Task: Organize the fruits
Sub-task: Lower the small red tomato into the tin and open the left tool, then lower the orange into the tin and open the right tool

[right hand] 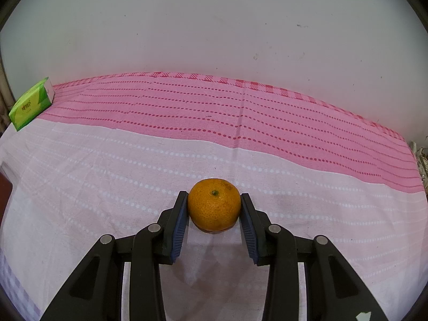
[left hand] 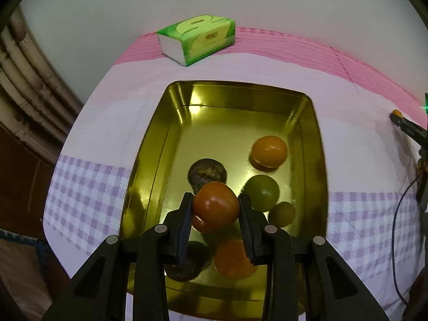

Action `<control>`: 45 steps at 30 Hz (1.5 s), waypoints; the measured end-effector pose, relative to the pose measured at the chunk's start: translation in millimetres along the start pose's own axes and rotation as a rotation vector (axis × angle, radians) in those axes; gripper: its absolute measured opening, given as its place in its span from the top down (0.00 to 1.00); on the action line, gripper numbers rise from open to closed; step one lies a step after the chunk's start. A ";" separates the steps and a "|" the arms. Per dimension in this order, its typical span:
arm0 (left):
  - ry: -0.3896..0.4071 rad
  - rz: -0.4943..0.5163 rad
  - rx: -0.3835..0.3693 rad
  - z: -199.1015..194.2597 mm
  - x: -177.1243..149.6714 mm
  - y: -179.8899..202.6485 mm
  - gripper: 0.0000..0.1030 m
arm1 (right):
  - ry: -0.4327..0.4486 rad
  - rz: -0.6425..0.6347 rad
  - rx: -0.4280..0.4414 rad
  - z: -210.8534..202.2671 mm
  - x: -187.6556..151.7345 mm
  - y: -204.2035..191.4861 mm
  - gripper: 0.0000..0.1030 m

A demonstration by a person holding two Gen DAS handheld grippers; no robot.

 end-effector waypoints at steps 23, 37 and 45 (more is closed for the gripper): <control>0.031 -0.054 -0.026 12.9 -9.8 -36.4 0.61 | 0.001 -0.003 -0.001 0.5 0.4 -0.9 0.65; 0.100 -0.113 0.035 -11.7 -3.5 -45.9 0.45 | -0.006 0.035 0.014 -21.6 -14.6 -10.2 0.68; 0.198 -0.194 0.075 -50.0 -5.5 -61.3 0.41 | 0.052 -0.032 0.193 -88.7 -19.0 -94.5 0.68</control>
Point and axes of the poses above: each gripper's, at about its wrist camera, not at the fingertips, and z roughly the way its jaws point, y to its right, x to its top, the point moved 5 cm from there along z, roughly the way its jaws point, and after that the axes turned 1 degree about -z, right-handed, at the moved point
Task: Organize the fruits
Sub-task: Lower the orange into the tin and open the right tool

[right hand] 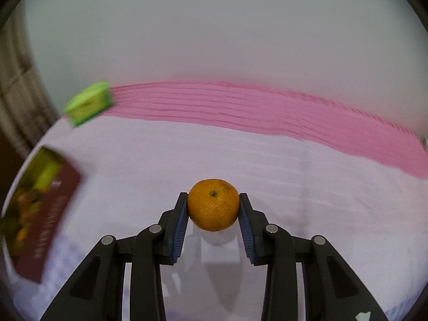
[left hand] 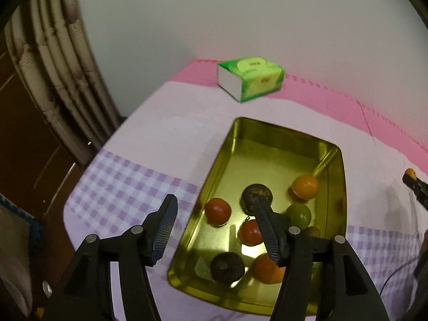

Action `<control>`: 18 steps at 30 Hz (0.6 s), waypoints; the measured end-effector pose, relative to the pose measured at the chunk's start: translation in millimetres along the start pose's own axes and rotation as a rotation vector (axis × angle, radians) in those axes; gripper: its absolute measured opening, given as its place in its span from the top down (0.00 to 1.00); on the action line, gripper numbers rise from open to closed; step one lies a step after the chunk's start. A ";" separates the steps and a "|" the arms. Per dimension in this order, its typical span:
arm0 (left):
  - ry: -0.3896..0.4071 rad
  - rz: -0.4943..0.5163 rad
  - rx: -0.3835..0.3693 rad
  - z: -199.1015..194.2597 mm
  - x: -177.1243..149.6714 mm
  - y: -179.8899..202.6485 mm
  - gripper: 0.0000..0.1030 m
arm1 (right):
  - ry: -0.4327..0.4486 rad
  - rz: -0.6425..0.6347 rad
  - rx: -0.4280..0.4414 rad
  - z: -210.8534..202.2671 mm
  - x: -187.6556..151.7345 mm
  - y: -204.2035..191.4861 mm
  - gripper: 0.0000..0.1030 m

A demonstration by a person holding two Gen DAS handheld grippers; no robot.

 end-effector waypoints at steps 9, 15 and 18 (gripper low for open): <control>-0.008 0.014 0.032 -27.7 -28.4 -7.8 0.30 | 0.019 -0.218 0.256 -29.4 4.8 -171.8 0.68; -0.021 -0.046 0.010 -47.8 -44.5 -22.0 0.28 | -0.011 -0.308 0.310 -22.5 -12.6 -244.6 0.68; -0.027 -0.083 -0.003 -52.7 -51.3 -27.6 0.28 | -0.031 -0.337 0.310 -16.8 -22.2 -263.9 0.67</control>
Point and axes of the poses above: each gripper's, at about its wrist camera, not at the fingertips, and z roughly the way its jaws point, y to its right, x to its top, the point moved 5 cm from there along z, roughly the way its jaws point, and after that the axes turned 1 degree about -z, right-handed, at the moved point
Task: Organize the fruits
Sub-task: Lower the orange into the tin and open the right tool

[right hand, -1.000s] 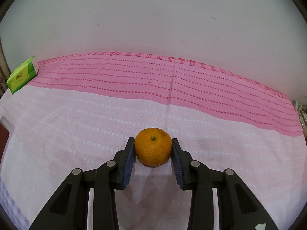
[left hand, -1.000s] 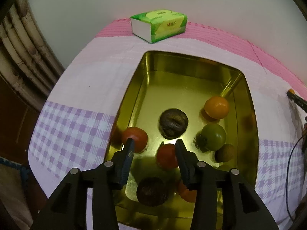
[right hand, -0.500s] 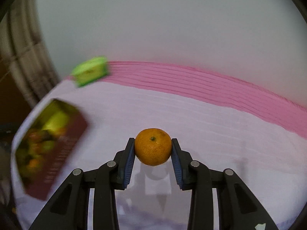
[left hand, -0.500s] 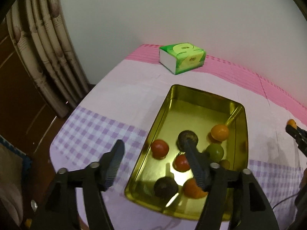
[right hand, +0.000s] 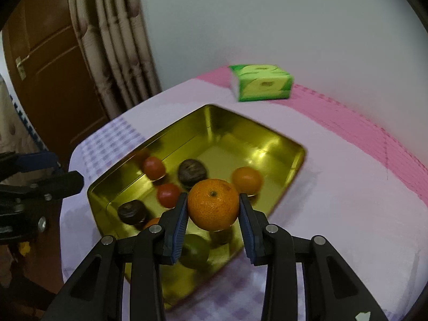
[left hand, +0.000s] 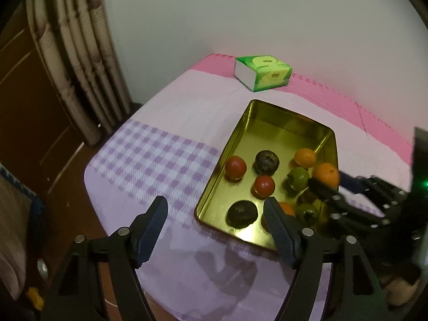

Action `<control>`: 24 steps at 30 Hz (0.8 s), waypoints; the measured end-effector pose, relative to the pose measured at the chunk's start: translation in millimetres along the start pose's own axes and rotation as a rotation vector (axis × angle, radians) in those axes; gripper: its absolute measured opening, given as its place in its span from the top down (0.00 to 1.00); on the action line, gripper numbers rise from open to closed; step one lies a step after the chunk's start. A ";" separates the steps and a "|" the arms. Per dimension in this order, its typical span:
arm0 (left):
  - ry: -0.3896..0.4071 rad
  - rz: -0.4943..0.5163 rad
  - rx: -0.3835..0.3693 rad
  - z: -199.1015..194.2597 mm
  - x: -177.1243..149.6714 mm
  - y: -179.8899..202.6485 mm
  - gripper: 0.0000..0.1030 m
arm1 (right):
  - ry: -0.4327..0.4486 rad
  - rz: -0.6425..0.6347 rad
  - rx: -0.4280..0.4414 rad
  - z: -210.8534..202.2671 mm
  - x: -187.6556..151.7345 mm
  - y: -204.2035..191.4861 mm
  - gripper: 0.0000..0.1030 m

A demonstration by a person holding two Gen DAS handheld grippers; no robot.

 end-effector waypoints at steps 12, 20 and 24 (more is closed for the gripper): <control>-0.025 -0.018 0.011 7.7 -4.8 -1.8 0.28 | -0.053 -0.019 -0.079 24.9 -13.3 -5.5 0.66; -0.030 -0.014 0.010 8.4 -6.0 -2.7 0.28 | -0.061 -0.003 -0.079 26.1 -16.8 -3.6 0.65; -0.026 -0.006 0.013 8.4 -7.3 -1.4 0.28 | -0.045 -0.007 -0.083 22.0 -15.8 -5.4 0.55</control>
Point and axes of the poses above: each gripper's, at about its wrist camera, not at the fingertips, and z roughly the way its jaws point, y to its right, x to its top, the point moved 5 cm from there along z, roughly the way its jaws point, and after that the axes turned 1 degree about -z, right-handed, at the moved point
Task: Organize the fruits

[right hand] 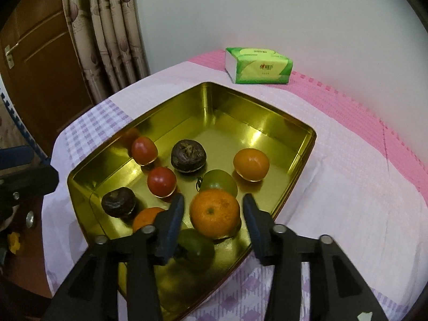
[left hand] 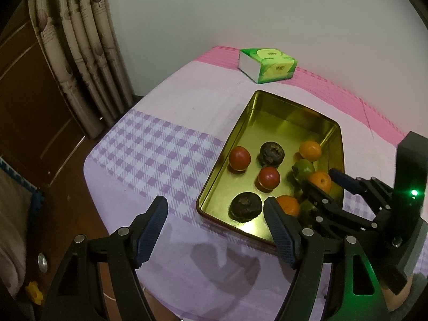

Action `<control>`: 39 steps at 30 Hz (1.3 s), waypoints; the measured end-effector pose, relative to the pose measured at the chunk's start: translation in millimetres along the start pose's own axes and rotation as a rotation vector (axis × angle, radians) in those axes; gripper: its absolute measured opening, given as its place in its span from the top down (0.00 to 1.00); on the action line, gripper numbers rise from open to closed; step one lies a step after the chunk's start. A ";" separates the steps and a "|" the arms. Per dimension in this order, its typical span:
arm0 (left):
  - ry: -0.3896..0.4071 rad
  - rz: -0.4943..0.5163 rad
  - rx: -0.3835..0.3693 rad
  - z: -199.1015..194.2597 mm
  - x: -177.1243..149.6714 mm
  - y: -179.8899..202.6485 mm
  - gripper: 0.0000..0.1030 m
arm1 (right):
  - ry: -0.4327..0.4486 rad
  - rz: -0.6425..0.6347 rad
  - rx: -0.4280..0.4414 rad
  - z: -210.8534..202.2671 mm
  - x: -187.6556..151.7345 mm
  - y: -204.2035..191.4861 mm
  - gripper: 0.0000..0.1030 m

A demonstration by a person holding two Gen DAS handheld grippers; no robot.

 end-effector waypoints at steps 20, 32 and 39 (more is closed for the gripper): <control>0.049 0.110 0.033 -6.6 -5.6 24.6 0.28 | 0.043 0.109 -0.096 -68.1 -34.5 13.0 0.01; 0.047 0.132 0.041 -5.1 -7.0 29.9 0.27 | -0.040 0.130 -0.058 -58.2 -57.6 2.5 0.01; 0.050 0.138 0.046 -4.1 -7.5 30.8 0.27 | -0.033 0.121 -0.075 -57.3 -55.5 -1.1 0.01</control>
Point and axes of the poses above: each gripper's, at about its wrist camera, not at the fingertips, and z roughly the way its jaws point, y to its right, x to its top, the point moved 5 cm from there along z, roughly the way its jaws point, and after that the axes turned 1 degree about -z, right-handed, at the moved point
